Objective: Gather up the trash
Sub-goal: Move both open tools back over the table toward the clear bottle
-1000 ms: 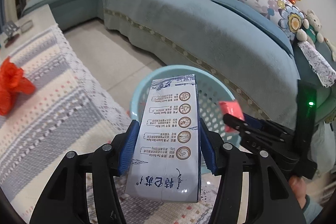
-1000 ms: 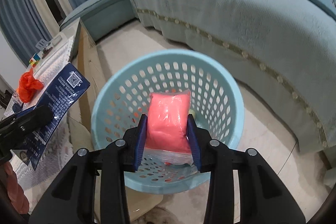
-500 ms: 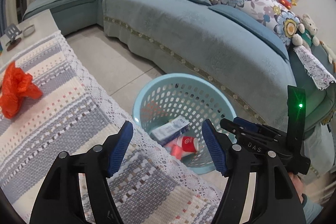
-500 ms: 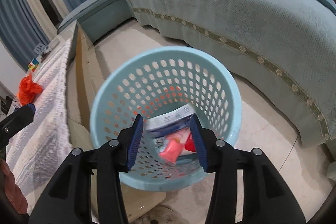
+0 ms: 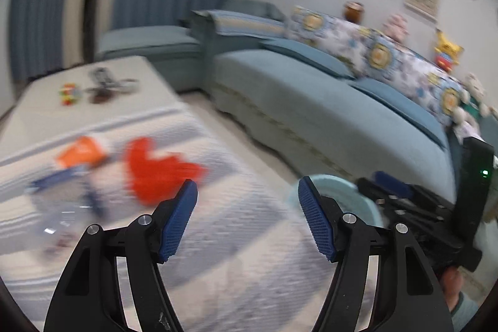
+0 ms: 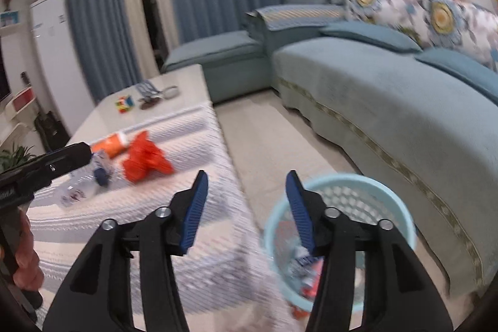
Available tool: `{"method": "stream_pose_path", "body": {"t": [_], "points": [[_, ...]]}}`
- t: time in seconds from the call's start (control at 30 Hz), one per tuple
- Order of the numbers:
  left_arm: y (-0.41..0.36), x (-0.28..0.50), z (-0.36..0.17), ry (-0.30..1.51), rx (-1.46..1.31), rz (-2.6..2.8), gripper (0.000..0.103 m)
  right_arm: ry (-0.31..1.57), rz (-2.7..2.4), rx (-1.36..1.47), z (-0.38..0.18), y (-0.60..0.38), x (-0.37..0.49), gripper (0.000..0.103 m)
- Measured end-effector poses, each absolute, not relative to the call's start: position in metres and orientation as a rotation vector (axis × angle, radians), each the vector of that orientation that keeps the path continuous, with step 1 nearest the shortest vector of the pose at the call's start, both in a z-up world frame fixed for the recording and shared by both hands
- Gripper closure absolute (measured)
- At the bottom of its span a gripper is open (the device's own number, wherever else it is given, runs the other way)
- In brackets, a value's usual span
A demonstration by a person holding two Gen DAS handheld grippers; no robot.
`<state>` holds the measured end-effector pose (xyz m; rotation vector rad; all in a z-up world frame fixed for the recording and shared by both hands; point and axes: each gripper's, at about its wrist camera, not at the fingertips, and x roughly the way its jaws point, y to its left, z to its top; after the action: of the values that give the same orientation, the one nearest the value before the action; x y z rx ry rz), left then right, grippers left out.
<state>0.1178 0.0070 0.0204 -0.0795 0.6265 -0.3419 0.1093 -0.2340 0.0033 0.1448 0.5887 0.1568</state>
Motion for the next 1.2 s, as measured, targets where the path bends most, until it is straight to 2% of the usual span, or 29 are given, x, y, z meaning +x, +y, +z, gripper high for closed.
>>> {"method": "stream_pose_path", "body": {"t": [0.07, 0.27, 0.53, 0.77, 0.93, 1.07, 1.2], "points": [[0.048, 0.114, 0.021, 0.620, -0.089, -0.262, 0.037, 0.599, 0.182, 0.139, -0.004, -0.210, 0.119, 0.047], [0.162, 0.120, -0.002, 0.680, -0.129, -0.047, 0.037, 0.671, 0.249, 0.109, -0.049, -0.149, 0.148, 0.047], [0.244, 0.136, -0.055, 0.772, -0.255, 0.006, 0.031, 0.688, 0.287, 0.004, -0.069, -0.104, 0.154, 0.047], [0.235, 0.134, -0.076, 0.840, -0.330, -0.165, 0.039, 0.720, 0.305, -0.015, -0.076, -0.100, 0.157, 0.047], [0.198, 0.125, -0.073, 0.862, -0.268, -0.242, 0.035, 0.716, 0.304, -0.028, -0.075, -0.098, 0.155, 0.047], [0.175, 0.147, -0.073, 0.890, -0.164, -0.196, 0.031, 0.737, 0.336, -0.024, -0.071, -0.096, 0.165, 0.047], [0.158, 0.171, -0.083, 0.919, -0.091, -0.149, 0.032, 0.723, 0.362, 0.008, -0.054, -0.085, 0.189, 0.035]]}}
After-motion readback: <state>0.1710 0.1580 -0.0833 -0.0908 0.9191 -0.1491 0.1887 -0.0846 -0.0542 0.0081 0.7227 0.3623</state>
